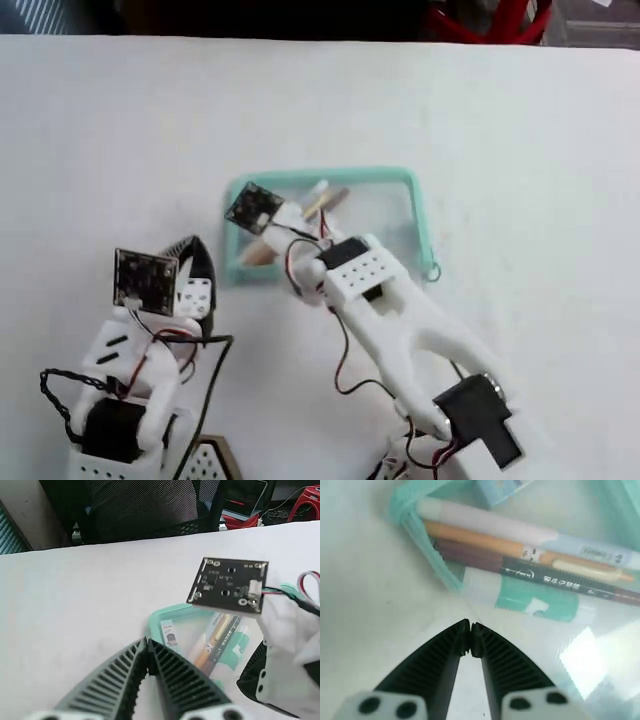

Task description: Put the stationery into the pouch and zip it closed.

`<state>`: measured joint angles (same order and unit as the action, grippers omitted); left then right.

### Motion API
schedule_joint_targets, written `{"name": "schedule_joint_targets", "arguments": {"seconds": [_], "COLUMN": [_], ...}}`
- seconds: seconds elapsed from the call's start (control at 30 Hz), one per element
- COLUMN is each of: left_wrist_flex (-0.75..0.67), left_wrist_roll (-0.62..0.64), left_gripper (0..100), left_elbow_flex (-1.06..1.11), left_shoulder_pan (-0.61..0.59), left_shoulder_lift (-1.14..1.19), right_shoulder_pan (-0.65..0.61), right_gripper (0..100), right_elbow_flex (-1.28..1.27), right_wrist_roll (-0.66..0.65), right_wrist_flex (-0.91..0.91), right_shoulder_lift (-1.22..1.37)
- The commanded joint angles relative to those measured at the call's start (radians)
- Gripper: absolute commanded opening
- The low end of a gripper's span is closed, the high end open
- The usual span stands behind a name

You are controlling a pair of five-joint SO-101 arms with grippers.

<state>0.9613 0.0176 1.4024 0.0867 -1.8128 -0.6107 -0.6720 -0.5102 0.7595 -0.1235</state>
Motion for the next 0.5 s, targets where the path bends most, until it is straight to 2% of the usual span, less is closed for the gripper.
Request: {"name": "schedule_joint_targets", "arguments": {"seconds": [0.0,0.13,0.2,0.37,0.47], "left_wrist_flex": [0.0,-0.008,-0.038,-0.21,-0.247], "left_wrist_roll": [0.0,0.0,-0.002,-0.112,-0.14], "left_gripper": [3,3,3,3,3], "left_elbow_flex": [-0.006,-0.003,0.017,0.089,0.025], "left_shoulder_pan": [0.013,0.012,0.01,0.007,0.007], "left_shoulder_lift": [-0.007,-0.007,-0.007,-0.007,-0.007], "right_shoulder_pan": [-0.021,0.03,0.11,0.335,0.414], "right_gripper": [1.9,1.9,1.9,1.9,2.2], "right_elbow_flex": [0.06,0.058,0.06,0.054,0.034], "right_wrist_roll": [0.021,0.021,0.021,0.029,0.029], "right_wrist_flex": [0.085,0.268,0.338,0.351,0.381], "right_shoulder_lift": [-0.133,-0.4,-0.564,-0.981,-1.179]}}
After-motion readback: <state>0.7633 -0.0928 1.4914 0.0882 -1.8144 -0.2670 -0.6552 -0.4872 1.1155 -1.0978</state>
